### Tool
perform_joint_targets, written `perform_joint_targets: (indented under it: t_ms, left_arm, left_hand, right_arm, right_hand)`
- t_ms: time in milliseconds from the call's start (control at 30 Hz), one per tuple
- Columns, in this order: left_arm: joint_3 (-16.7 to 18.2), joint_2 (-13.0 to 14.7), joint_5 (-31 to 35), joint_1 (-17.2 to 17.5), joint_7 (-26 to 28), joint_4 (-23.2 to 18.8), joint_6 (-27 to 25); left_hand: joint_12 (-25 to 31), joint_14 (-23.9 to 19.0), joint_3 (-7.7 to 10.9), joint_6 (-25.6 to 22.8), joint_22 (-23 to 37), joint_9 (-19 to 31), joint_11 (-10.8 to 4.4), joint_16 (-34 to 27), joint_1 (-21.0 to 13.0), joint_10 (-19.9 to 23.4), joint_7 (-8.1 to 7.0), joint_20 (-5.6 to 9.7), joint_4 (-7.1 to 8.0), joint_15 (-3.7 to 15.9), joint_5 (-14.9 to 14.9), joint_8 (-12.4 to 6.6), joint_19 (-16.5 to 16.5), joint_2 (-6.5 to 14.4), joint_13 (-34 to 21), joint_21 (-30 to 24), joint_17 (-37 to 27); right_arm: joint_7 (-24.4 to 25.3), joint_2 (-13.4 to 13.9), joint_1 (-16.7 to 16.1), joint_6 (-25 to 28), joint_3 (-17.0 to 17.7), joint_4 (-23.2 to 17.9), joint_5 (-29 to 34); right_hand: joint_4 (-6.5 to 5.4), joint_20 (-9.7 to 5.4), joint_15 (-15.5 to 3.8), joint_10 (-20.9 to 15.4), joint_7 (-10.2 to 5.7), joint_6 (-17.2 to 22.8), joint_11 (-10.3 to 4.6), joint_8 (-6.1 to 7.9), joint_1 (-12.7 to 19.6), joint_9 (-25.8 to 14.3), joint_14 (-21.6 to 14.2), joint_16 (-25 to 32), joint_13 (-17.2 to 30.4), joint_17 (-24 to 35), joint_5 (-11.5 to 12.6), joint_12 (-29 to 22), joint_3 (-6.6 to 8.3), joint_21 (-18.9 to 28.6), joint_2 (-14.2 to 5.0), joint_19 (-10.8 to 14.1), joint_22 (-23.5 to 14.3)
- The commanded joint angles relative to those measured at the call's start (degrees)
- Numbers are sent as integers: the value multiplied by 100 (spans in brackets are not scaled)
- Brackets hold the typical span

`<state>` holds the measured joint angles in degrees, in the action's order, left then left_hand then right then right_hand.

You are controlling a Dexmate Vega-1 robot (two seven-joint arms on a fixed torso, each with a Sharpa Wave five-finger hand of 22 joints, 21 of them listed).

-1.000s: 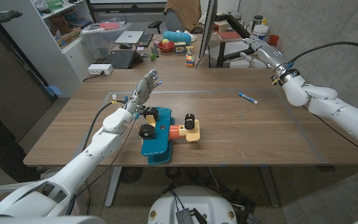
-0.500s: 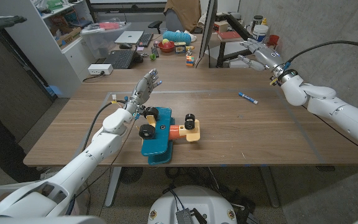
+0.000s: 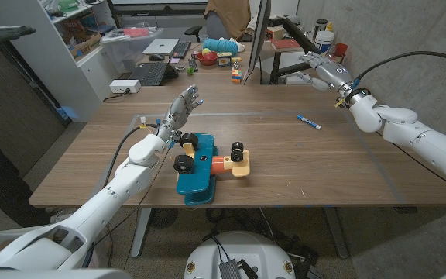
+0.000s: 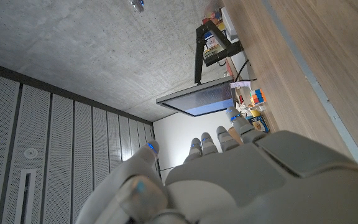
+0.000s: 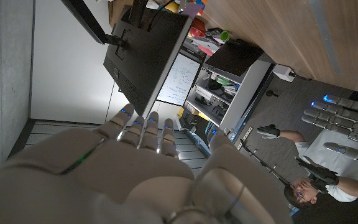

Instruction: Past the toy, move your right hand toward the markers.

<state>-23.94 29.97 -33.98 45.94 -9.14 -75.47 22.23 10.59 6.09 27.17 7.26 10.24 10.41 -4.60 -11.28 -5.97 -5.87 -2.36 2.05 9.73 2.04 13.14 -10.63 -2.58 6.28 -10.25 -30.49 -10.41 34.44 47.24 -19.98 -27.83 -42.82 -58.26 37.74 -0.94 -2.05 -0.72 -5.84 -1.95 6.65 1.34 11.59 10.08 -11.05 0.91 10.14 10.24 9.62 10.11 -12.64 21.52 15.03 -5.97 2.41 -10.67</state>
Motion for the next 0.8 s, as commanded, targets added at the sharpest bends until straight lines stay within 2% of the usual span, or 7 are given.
perform_joint_targets:
  t_ms: [33,800]
  left_arm:
    - [-20,-29,-26,-51,-66,83,3]
    - [10,77,-64,23,-64,-49,-109]
  left_hand:
    - [23,-14,62,-8,20,17,26,5,40,16,-2,210,0,177,31,-28,28,260,-16,3,-2]
    - [25,-16,64,-12,21,17,26,7,51,21,-2,213,-2,182,34,-28,44,251,-15,38,-1]
  right_arm:
    - [-12,14,40,45,-99,70,35]
    - [-67,-74,129,161,-303,203,144]
  right_hand:
    - [12,-27,-38,-56,-10,54,-19,-8,26,-16,-33,19,35,9,-2,4,-19,-7,1,46,-18]
    - [32,-69,-29,-69,-8,99,-23,2,40,-16,-40,15,35,7,5,7,-36,-28,-18,60,-19]
